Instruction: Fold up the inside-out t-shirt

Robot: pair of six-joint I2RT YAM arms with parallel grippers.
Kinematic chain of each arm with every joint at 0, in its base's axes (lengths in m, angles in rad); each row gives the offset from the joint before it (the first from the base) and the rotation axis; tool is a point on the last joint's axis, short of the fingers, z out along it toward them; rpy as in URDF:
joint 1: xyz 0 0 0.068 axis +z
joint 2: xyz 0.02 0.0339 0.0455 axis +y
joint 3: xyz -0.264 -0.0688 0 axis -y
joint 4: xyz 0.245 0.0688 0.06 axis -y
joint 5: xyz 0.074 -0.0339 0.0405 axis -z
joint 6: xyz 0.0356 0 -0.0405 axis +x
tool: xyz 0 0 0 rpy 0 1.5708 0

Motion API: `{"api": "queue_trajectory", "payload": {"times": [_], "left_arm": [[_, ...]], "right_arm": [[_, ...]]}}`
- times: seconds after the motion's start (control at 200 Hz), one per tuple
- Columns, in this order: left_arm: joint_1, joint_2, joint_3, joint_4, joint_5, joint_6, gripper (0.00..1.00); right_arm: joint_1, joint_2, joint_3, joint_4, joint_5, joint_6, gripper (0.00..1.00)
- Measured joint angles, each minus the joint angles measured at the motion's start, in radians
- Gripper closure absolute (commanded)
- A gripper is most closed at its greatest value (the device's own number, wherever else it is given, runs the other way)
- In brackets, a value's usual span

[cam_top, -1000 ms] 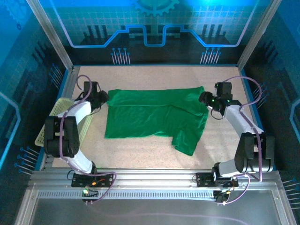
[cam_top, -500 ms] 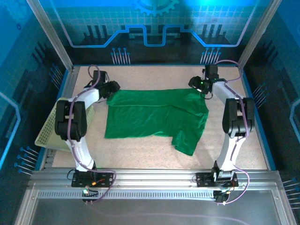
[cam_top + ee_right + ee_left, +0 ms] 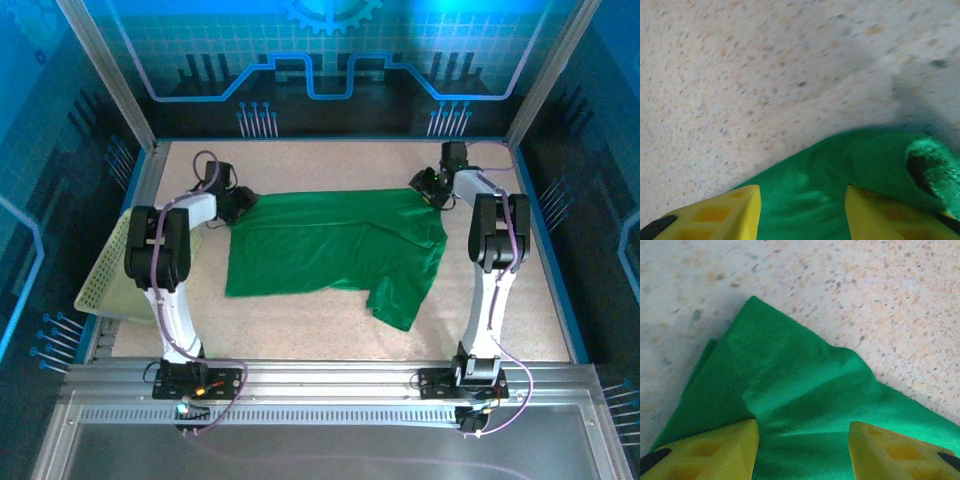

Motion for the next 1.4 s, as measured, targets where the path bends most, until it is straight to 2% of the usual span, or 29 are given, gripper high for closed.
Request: {"api": "queue_trajectory", "payload": {"times": [0.18,0.33,0.395,0.545,0.67,0.755,0.925,1.041,1.216,1.396], "left_arm": [[0.0,-0.021,-0.027,0.0,-0.01,-0.022,0.47],[-0.001,-0.051,-0.028,-0.034,-0.026,-0.014,0.37],[-0.004,-0.092,-0.028,-0.07,-0.045,-0.005,0.36],[-0.029,-0.254,-0.064,-0.111,-0.073,0.005,0.36],[-0.098,-0.381,-0.159,-0.107,-0.077,0.0,0.36],[-0.149,-0.424,-0.247,-0.098,-0.064,-0.026,0.36],[-0.19,-0.457,-0.454,-0.075,-0.028,-0.091,0.35],[-0.192,-0.482,-0.552,-0.053,-0.023,-0.121,0.35],[-0.192,-0.548,-0.62,-0.019,-0.036,-0.132,0.34],[-0.164,-0.594,-0.654,-0.023,-0.059,-0.134,0.33]], "right_arm": [[-0.023,0.0,0.022,-0.021,0.0,-0.007,0.49],[-0.023,-0.018,0.058,-0.061,0.019,-0.082,0.45],[-0.018,-0.063,0.041,-0.086,0.03,-0.119,0.43],[0.011,-0.304,-0.127,-0.116,0.053,-0.171,0.43],[0.048,-0.536,-0.349,-0.107,0.04,-0.17,0.43],[0.056,-0.621,-0.5,-0.095,0.011,-0.154,0.43],[0.069,-0.653,-0.747,-0.077,-0.017,-0.119,0.43],[0.083,-0.676,-0.84,-0.071,-0.034,-0.101,0.44],[0.064,-0.684,-0.872,-0.039,-0.029,-0.075,0.45],[-0.042,-0.684,-0.872,-0.022,-0.015,-0.07,0.44]]}}
